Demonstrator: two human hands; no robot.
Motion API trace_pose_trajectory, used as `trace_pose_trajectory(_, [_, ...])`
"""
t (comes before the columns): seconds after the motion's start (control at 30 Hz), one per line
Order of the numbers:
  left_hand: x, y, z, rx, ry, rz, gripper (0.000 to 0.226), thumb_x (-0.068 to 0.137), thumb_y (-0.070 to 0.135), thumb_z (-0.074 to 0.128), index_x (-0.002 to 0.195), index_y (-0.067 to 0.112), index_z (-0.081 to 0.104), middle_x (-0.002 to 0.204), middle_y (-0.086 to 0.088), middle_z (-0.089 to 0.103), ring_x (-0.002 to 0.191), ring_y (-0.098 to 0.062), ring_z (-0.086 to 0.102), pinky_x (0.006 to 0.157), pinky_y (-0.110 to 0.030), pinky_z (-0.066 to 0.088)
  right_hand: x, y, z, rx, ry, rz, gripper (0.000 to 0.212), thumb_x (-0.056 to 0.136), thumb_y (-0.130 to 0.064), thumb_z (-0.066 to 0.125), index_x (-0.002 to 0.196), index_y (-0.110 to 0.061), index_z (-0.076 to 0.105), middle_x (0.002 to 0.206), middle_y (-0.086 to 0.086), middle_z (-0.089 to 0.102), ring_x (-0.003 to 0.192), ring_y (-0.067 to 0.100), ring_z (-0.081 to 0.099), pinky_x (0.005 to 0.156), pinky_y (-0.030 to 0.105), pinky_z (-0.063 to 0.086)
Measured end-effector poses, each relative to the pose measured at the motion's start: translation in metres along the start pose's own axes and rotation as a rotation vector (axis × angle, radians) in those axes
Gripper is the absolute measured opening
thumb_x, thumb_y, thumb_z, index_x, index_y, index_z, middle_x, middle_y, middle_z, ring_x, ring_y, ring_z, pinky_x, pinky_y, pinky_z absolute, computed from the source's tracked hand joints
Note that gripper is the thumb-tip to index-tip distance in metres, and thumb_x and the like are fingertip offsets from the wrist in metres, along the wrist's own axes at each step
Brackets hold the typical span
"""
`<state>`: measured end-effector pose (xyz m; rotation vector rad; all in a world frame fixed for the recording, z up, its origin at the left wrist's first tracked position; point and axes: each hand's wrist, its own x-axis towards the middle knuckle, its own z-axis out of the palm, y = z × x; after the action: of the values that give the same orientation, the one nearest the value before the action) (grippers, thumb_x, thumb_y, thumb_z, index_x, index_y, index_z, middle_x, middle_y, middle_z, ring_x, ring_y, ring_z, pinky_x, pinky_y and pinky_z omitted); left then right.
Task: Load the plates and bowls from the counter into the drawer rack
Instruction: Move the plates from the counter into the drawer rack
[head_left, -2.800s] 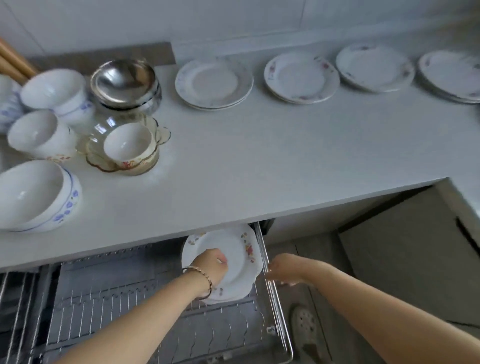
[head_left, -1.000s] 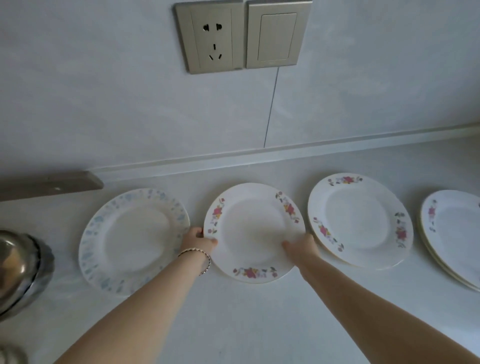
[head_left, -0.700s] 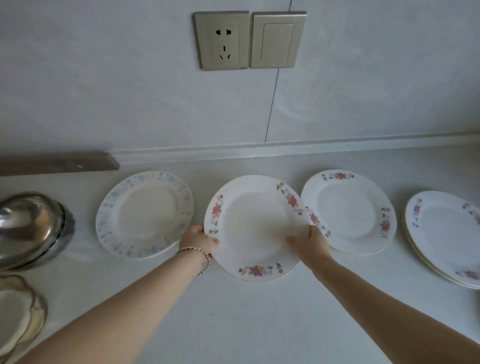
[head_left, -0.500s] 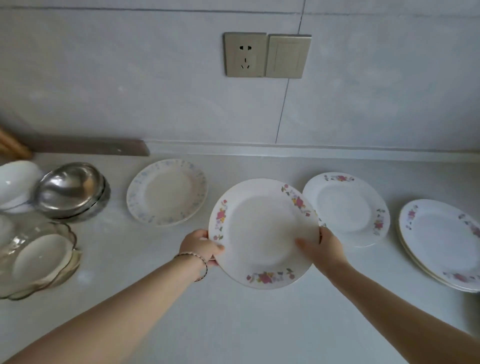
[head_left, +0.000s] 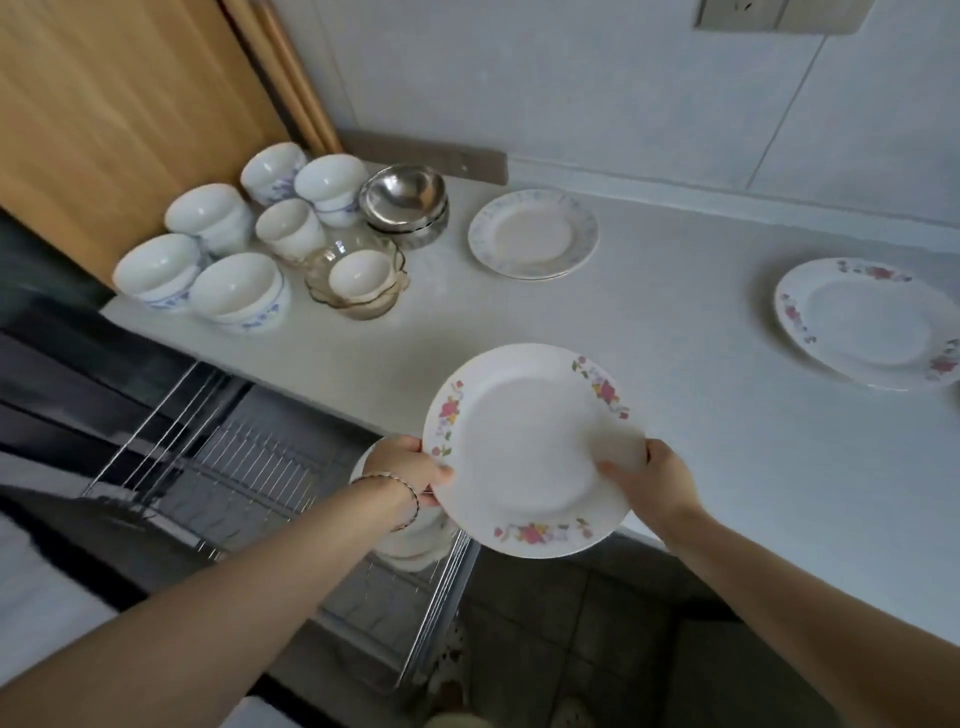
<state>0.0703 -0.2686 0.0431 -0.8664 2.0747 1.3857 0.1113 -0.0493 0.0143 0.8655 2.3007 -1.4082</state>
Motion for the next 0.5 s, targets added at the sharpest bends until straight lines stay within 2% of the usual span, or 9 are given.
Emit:
trace_pose_trajectory(0.07, [0.006, -0.021, -0.031, 0.009, 0.035, -0.048, 0.033, 0.08, -0.017, 0.057, 0.112, -0.009, 0.06, 0.12, -0.024, 0.063, 0.11, -0.039, 0.061, 0.081, -0.038, 0.053, -0.014, -0.005, 0.039, -0.017, -0.034, 0.01, 0.049, 0.086, -0.023, 0.06, 0.129, -0.002, 0.046, 0.122, 0.014, 0.059, 0.109, 0.031, 0.057, 0.087, 0.038, 0.051])
trace_pose_trajectory(0.13, [0.017, -0.04, -0.065, 0.051, 0.053, -0.102, 0.038, 0.081, -0.016, 0.057, 0.118, -0.008, 0.057, 0.123, -0.024, 0.062, 0.11, -0.038, 0.062, 0.084, -0.041, 0.054, -0.026, -0.011, 0.078, -0.033, -0.076, 0.018, 0.05, 0.087, -0.023, 0.059, 0.13, -0.002, 0.044, 0.123, 0.013, 0.058, 0.111, 0.03, 0.057, 0.083, 0.033, 0.048])
trace_pose_trajectory(0.2, [0.033, -0.059, -0.099, 0.083, 0.066, -0.153, 0.038, 0.081, -0.016, 0.057, 0.119, -0.009, 0.055, 0.122, -0.025, 0.062, 0.11, -0.039, 0.061, 0.088, -0.045, 0.053, -0.036, -0.017, 0.118, -0.048, -0.117, 0.019, 0.048, 0.088, -0.021, 0.059, 0.13, -0.003, 0.045, 0.123, 0.013, 0.059, 0.11, 0.029, 0.057, 0.078, 0.03, 0.046])
trace_pose_trajectory(0.3, [0.063, -0.085, -0.151, 0.107, 0.065, -0.242, 0.039, 0.082, -0.017, 0.055, 0.121, -0.012, 0.052, 0.122, -0.028, 0.06, 0.112, -0.04, 0.059, 0.091, -0.049, 0.051, -0.047, -0.024, 0.183, -0.072, -0.156, 0.031, 0.044, 0.087, -0.021, 0.059, 0.126, -0.004, 0.048, 0.118, 0.011, 0.062, 0.101, 0.026, 0.059, 0.081, 0.032, 0.05])
trace_pose_trajectory(0.43, [0.115, -0.122, -0.208, 0.175, 0.052, -0.338, 0.037, 0.082, -0.018, 0.053, 0.119, -0.013, 0.054, 0.113, -0.029, 0.062, 0.105, -0.04, 0.06, 0.091, -0.053, 0.05, -0.05, -0.028, 0.266, -0.059, -0.194, 0.141, 0.048, 0.086, -0.022, 0.06, 0.128, -0.006, 0.044, 0.119, 0.01, 0.06, 0.107, 0.026, 0.059, 0.085, 0.034, 0.051])
trace_pose_trajectory(0.5, [0.143, -0.139, -0.225, 0.231, 0.049, -0.347, 0.035, 0.081, -0.017, 0.056, 0.115, -0.012, 0.057, 0.114, -0.029, 0.063, 0.102, -0.039, 0.062, 0.088, -0.051, 0.052, -0.044, -0.027, 0.3, -0.077, -0.221, 0.208, 0.049, 0.087, -0.023, 0.06, 0.129, -0.004, 0.043, 0.11, 0.008, 0.057, 0.098, 0.025, 0.057, 0.08, 0.032, 0.05])
